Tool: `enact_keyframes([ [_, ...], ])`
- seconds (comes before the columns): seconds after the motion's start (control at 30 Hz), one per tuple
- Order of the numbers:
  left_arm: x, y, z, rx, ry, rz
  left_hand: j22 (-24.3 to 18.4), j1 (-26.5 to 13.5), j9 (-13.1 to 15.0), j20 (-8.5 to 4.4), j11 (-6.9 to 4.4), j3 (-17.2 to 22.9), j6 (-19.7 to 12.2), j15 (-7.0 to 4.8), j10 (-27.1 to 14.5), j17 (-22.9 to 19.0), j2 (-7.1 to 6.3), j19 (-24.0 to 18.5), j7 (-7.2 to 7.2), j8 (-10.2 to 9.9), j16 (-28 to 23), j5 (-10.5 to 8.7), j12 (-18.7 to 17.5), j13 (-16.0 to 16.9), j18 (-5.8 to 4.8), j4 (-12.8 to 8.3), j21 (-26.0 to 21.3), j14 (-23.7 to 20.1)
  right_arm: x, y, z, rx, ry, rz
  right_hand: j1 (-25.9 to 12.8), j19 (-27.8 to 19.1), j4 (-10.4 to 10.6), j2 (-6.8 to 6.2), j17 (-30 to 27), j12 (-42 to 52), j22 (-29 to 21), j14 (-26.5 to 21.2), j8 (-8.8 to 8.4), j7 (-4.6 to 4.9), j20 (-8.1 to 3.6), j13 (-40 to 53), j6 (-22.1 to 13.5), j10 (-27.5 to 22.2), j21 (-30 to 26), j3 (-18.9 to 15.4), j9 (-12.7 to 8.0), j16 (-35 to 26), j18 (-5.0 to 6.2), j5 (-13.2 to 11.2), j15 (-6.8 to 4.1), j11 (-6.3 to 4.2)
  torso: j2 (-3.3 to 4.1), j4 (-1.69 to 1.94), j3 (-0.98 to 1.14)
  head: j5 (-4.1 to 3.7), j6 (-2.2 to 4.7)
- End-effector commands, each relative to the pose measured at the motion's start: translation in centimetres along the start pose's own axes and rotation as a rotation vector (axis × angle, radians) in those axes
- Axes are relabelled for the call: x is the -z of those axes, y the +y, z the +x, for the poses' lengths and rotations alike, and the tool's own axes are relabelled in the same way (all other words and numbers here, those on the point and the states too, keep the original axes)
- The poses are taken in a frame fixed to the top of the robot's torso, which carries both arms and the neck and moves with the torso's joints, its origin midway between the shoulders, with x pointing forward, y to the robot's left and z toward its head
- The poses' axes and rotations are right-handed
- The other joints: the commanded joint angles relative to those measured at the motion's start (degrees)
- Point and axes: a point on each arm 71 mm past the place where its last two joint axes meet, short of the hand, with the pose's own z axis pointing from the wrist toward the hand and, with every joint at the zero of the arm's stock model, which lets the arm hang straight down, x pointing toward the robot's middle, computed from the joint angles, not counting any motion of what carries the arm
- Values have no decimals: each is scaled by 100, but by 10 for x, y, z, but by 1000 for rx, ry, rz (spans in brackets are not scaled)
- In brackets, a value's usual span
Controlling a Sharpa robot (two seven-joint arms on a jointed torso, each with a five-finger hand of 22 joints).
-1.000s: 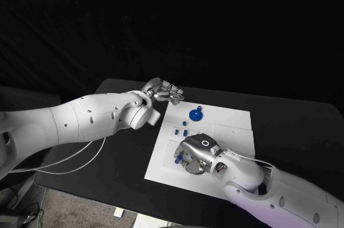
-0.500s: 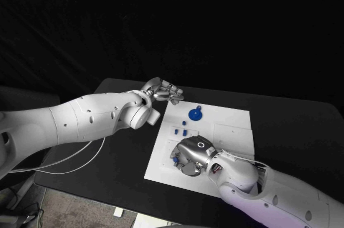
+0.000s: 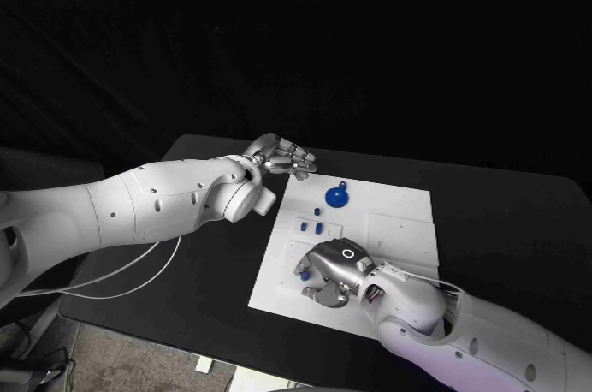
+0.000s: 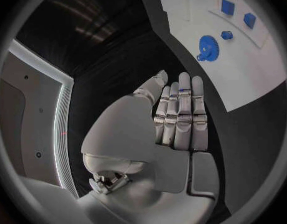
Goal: Assemble the parts on the task board
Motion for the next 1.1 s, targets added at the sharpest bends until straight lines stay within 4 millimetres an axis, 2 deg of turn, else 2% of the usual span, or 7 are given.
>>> enact_keyframes([
  [0.03, 0, -1, 1, 8, 13, 2, 5, -14, 9, 0, -1, 2, -30, 27, -49, 7, 42, -12, 15, -28, -15, 19, 2, -1, -43, -21, -29, 18, 1, 0, -2, -13, -33, -7, 100, 242, 51, -6, -22, -13, -55, -11, -27, 0, 55, 2, -73, -129, -20, -136, -6, 35, 75, -23, 65, 37, 1, 1, 6, -21, 12],
  [0.43, 0, 0, -1, 6, 10, 1, -12, -22, 9, 5, 2, -1, -42, 31, -58, 7, 35, -14, 18, -27, -18, 10, 3, -1, -43, -14, -32, 12, 9, -2, -16, -85, -163, -14, 272, 247, 430, -160, -87, -17, -339, -26, -26, -45, 77, 0, -213, -252, 62, -504, -5, 80, 129, -39, 73, 68, -3, -12, 9, -140, 171],
  [0.5, 0, 0, -2, 6, 8, 1, -12, -22, 9, 5, 2, -1, -42, 31, -58, 7, 35, -14, 18, -27, -18, 10, 3, -1, -43, -14, -32, 12, 11, -5, -22, -118, -181, -6, 193, 246, 502, -178, -87, -12, -354, -23, -27, -46, 72, 3, -233, -189, 68, -619, -5, 84, 124, -45, 67, 52, -5, -11, 9, -192, 207],
  [0.77, 1, 2, -5, 4, 0, -2, -48, -29, 9, 9, 2, -7, -44, 32, -60, 6, 31, -12, 16, -27, -20, 9, 4, -1, -42, -3, -35, 11, 24, -31, -51, -307, -217, 73, 162, 242, 817, 21, -67, -15, -473, -8, -24, 31, -4, 12, -235, 274, 179, -1368, -3, 124, 40, -25, -13, -73, -10, -17, 14, -323, 251],
  [0.93, 2, 5, -7, 2, -4, -7, -48, -29, 9, 9, 2, -7, -44, 32, -60, 6, 31, -12, 16, -27, -20, 9, 4, -1, -42, -3, -35, 11, 36, -51, -66, -383, -220, 127, 125, 232, 820, 158, -30, -19, -463, -11, -24, 62, -49, 17, -176, 603, 262, -1569, -2, 171, -6, 8, -55, -137, -12, -19, 19, -381, 271],
  [1.03, 2, 7, -8, 1, -6, -10, -48, -29, 9, 9, 2, -7, -44, 32, -60, 6, 31, -12, 16, -27, -20, 9, 4, -1, -42, -3, -35, 11, 46, -67, -75, -424, -220, 172, 106, 228, 772, 265, -7, -18, -434, -8, -21, 50, -97, 30, -101, 994, 314, -1581, 1, 194, -49, 24, -108, -223, -18, -22, 23, -411, 287],
  [1.1, 3, 8, -8, 1, -7, -13, -48, -29, 9, 9, 2, -7, -44, 32, -60, 6, 31, -12, 16, -27, -20, 9, 4, -1, -42, -3, -35, 11, 54, -79, -80, -453, -212, 210, 132, 235, 752, 330, 19, -8, -361, -2, -20, 24, -151, 54, -53, 1397, 442, -1519, 3, 221, -97, 20, -173, -331, -22, -24, 26, -436, 289],
])
